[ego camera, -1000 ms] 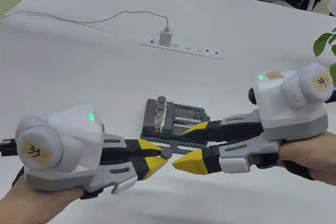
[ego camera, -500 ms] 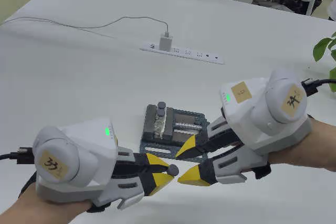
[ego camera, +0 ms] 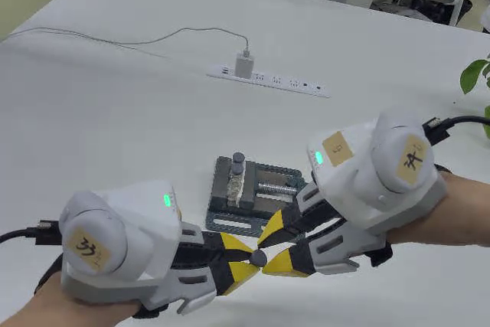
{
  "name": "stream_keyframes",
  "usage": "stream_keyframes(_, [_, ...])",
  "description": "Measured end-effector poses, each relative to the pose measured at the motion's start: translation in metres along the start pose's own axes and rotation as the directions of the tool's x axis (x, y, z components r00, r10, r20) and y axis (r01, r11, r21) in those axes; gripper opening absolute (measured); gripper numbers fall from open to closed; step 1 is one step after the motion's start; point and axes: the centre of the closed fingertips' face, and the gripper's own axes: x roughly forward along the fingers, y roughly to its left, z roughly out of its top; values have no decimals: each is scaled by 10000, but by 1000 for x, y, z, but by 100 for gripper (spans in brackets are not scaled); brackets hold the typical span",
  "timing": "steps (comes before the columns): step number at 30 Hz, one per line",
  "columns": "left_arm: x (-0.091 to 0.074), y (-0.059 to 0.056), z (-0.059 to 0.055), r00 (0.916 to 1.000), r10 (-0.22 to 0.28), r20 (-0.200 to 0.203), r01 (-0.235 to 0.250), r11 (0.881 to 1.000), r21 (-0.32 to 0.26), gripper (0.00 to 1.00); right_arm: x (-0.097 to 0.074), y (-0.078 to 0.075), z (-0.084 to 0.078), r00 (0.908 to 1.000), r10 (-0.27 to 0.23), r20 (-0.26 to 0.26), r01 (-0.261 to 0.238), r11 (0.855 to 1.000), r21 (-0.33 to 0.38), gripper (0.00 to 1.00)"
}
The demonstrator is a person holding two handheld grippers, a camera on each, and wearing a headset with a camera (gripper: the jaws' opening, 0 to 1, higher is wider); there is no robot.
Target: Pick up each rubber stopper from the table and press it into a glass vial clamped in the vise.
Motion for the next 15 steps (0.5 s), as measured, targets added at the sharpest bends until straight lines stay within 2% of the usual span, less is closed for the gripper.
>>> stream_keyframes(15, [2, -1, 0, 10000, -34, 2, 34, 9999, -161, 3, 3, 0, -4, 9990, -62, -433, 44, 9991, -426, 9])
